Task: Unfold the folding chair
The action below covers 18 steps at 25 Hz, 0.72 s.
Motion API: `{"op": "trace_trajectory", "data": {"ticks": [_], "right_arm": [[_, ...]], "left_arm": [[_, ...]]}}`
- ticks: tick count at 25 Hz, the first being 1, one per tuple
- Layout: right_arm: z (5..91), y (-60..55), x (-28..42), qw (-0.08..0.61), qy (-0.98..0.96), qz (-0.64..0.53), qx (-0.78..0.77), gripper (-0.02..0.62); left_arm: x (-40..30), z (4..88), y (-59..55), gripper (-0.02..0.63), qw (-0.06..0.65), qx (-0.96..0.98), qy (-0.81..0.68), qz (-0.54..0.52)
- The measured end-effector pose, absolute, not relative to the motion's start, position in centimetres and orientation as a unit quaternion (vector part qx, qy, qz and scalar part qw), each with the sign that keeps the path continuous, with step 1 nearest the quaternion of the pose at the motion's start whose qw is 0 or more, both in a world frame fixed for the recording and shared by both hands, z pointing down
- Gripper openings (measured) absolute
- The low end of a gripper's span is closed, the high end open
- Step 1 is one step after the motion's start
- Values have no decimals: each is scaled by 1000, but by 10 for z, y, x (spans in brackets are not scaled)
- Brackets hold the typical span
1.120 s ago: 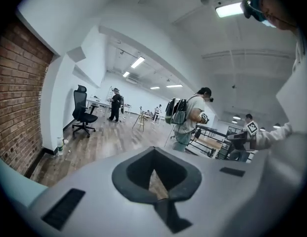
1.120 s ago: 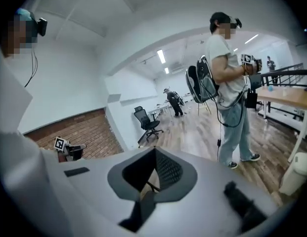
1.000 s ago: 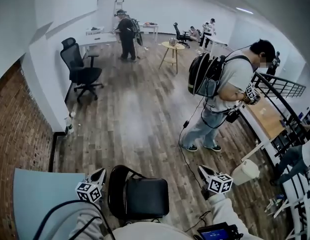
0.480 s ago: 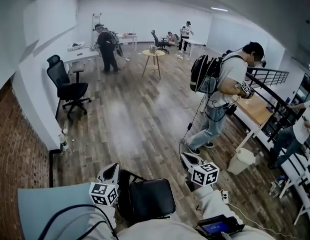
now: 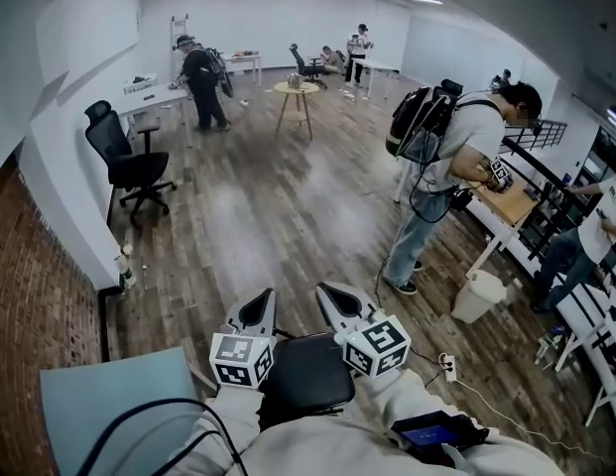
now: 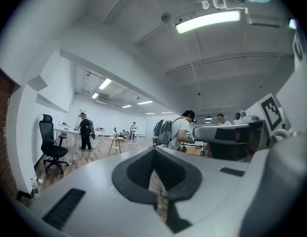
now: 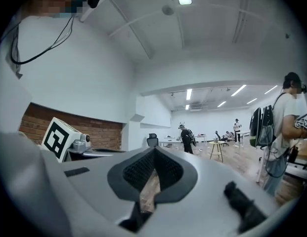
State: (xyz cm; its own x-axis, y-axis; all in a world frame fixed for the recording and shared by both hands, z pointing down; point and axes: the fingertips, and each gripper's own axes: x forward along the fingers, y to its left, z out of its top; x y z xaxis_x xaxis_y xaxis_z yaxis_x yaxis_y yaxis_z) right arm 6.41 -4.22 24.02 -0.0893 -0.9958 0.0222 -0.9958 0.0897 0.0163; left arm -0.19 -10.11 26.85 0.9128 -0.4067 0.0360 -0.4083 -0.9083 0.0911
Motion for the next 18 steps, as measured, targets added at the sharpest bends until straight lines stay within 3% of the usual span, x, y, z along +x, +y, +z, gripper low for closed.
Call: {"op": "trace_trajectory", "data": {"ticks": [6, 18], "right_arm": [[250, -52, 56, -4, -746, 35, 665, 6], [265, -60, 47, 10, -749, 44, 661, 6]], "left_arm": [[-5, 256, -93, 3, 8, 978, -206, -14], [-12, 264, -100, 3, 7, 978, -208, -13]]}}
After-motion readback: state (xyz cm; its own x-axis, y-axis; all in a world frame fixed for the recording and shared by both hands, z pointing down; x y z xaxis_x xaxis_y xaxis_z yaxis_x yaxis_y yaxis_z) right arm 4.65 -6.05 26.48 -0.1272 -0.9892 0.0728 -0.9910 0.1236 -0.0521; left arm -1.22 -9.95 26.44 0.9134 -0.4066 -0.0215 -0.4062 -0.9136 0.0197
